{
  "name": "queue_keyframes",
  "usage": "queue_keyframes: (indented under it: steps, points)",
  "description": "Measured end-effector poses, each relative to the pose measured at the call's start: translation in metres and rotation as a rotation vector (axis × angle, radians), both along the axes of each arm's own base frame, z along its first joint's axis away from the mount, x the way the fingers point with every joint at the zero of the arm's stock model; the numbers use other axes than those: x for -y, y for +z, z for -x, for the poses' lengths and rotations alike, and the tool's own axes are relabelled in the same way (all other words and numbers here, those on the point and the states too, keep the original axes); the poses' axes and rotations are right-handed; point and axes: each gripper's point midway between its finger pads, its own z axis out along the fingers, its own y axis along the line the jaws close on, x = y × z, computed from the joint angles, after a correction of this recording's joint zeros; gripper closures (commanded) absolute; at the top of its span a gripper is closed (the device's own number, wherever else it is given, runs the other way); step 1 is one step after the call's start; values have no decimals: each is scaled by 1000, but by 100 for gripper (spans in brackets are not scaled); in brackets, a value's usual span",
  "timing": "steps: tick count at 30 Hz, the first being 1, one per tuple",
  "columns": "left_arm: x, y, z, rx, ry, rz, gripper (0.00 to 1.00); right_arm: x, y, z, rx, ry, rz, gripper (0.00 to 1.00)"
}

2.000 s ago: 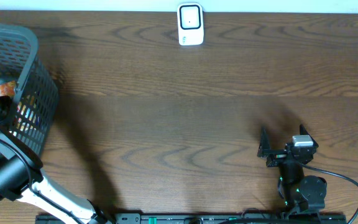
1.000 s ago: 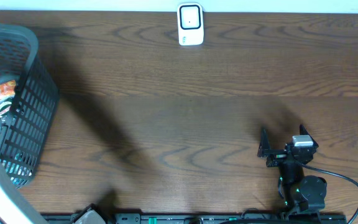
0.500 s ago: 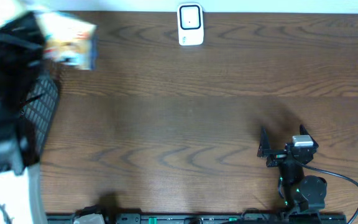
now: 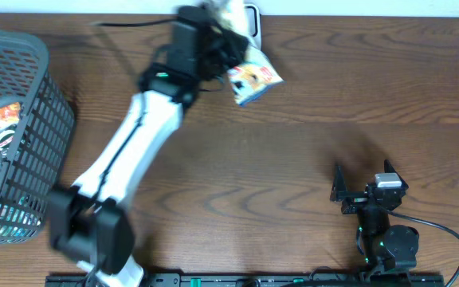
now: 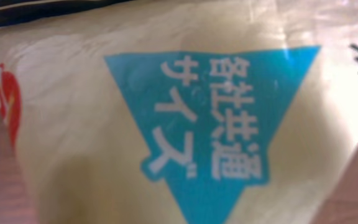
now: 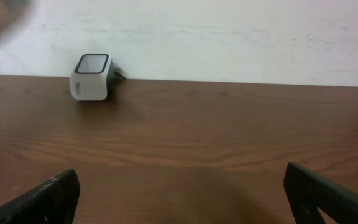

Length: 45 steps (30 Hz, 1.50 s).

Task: Scan the item barcode
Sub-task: 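Lift the snack bag out and carry it to the white scanner, then release the snack bag on the table right of the scanner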

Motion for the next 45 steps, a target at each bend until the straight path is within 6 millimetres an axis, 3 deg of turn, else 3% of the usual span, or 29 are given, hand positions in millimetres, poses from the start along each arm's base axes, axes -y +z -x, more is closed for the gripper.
queue_keyframes:
  steps: [4, 7, 8, 10, 11, 12, 15, 17, 19, 20, 21, 22, 24, 25, 26, 28, 29, 30, 31, 32, 33, 36, 38, 41, 45]
  points:
    - [48, -54, -5, -10, -88, -31, 71, 0, 0, 0, 0, 0, 0, 1]
    - [73, -74, -4, 8, -132, -32, 66, 0, 0, 0, 1, 0, 0, 1]
    - [87, -82, -1, 15, -153, -30, 54, 0, 0, 0, 0, 0, 0, 1]
    - [108, -95, 9, 14, -193, -32, 53, 0, 0, 0, 0, 0, 0, 1]
    - [116, -98, 13, 18, -208, -31, 42, 0, 0, 0, 0, 0, 0, 1]
    - [129, -96, 21, 33, -234, -23, 41, 0, 0, 0, 0, 0, 0, 1]
    - [138, -79, 22, 88, -250, 11, 36, 0, 0, 0, 0, 0, 0, 1]
    - [127, -61, 14, 117, -229, 26, 35, 0, 0, 0, 0, 0, 0, 1]
    - [103, -32, 2, 157, -183, 44, 34, 0, 0, 0, 0, 0, 0, 1]
    - [89, -16, -4, 179, -157, 53, 34, 0, 0, 0, 0, 0, 0, 1]
    - [53, 26, -14, 234, -91, 71, 34, 0, 0, 0, 0, 0, 0, 1]
    - [36, 43, -17, 258, -62, 78, 34, 0, 0, 0, 0, 0, 0, 1]
    - [-26, 96, -17, 328, 34, 72, 34, 0, 0, 0, 1, 0, 0, 1]
    - [-66, 127, -13, 381, 99, 61, 34, 0, 0, 0, 0, 0, 0, 1]
    - [-102, 147, -8, 409, 159, 37, 34, 0, 0, 0, 0, 0, 0, 1]
    - [-150, 168, 1, 438, 244, -1, 34, 0, 0, 0, 1, 0, 0, 1]
    - [-185, 175, 9, 440, 307, -36, 33, 0, 0, 0, 0, 0, 0, 1]
    - [-208, 177, 14, 433, 355, -59, 29, 0, 0, 0, 0, 0, 0, 1]
    - [-257, 176, 26, 400, 468, -108, 26, 0, 0, 0, 0, 0, 0, 1]
    - [-290, 176, 34, 383, 550, -139, 25, 0, 0, 0, 0, 0, 0, 1]
    - [-344, 175, 51, 355, 700, -194, 25, 0, 0, 0, 0, 0, 0, 1]
    - [-421, 159, 92, 240, 929, -268, 25, 0, 0, 0, 0, 0, 0, 1]
    - [-480, 130, 138, 77, 1128, -321, 25, 0, 0, 0, 0, 0, 0, 1]
    - [-529, 96, 188, -113, 1310, -369, 25, 0, 0, 0, 0, 0, 0, 1]
    - [-552, 49, 221, -340, 1387, -386, 25, 0, 0, 0, 0, 0, 0, 1]
